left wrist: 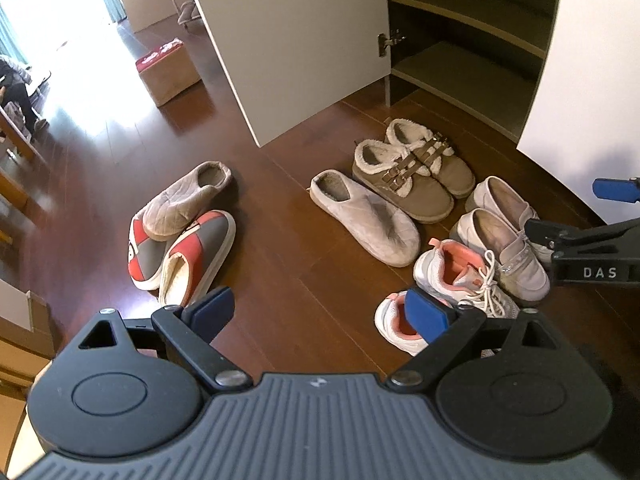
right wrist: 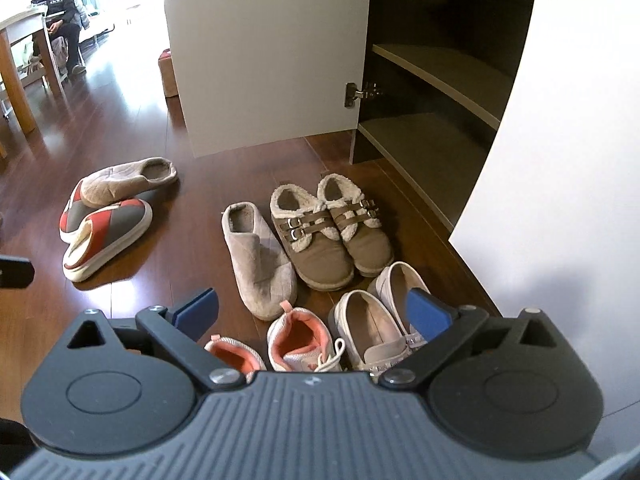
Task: Organize scattered shoes
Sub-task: 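Reach the left gripper to the second beige slipper and grasp it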
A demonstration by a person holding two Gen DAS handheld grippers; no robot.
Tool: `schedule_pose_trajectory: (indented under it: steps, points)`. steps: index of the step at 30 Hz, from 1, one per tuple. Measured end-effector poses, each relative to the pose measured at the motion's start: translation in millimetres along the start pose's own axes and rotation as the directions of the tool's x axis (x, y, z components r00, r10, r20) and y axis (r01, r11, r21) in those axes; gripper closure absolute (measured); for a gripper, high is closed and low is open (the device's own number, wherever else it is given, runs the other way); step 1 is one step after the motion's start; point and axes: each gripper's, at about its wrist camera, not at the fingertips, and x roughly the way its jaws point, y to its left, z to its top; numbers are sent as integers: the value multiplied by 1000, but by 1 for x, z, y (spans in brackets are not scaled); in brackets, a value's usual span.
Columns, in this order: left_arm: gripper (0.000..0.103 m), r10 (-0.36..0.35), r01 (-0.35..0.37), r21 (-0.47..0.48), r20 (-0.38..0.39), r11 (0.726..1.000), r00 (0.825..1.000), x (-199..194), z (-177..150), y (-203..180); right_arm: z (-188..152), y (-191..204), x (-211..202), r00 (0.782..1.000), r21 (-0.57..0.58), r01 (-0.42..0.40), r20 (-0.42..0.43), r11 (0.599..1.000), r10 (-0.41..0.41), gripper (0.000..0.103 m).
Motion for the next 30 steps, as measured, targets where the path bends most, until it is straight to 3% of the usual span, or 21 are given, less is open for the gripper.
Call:
schedule_pose_trajectory:
  steps: [4,8,12,15,17,19,23,26,30]
  points:
    - [9,11,-11,-1,-48,1000,999,20,4,6,3,4,17,999,8,-36,-7,999,36,2]
    - [9,26,-20,40,-151,999,988,53,1,18,2,6,42,997,21,-74,-34,997,75,1]
    - [8,153,-121,140,-250,983,956,126,-4,61,-7,-2,91,990,66,-88,-107,994,95,1]
    - [8,270,-229,175,-266,958,926,191,14,109,-16,-12,132,979,121,-90,-169,989,110,1]
    - [8,314,-276,173,-252,945,915,230,39,137,-19,-17,154,974,149,-79,-198,986,109,1]
    - [8,333,-308,137,-230,941,915,279,80,172,-22,-24,189,969,182,-48,-231,982,90,1]
    - [8,324,-329,15,-216,944,921,370,148,235,-22,-27,222,967,219,-40,-238,975,93,1]
    - [9,315,-351,-85,-279,933,907,421,158,275,-24,-28,248,963,270,-41,-247,962,110,1]
    - [7,241,-340,-238,-365,910,899,475,137,324,-33,-26,265,958,282,-22,-267,959,100,1]
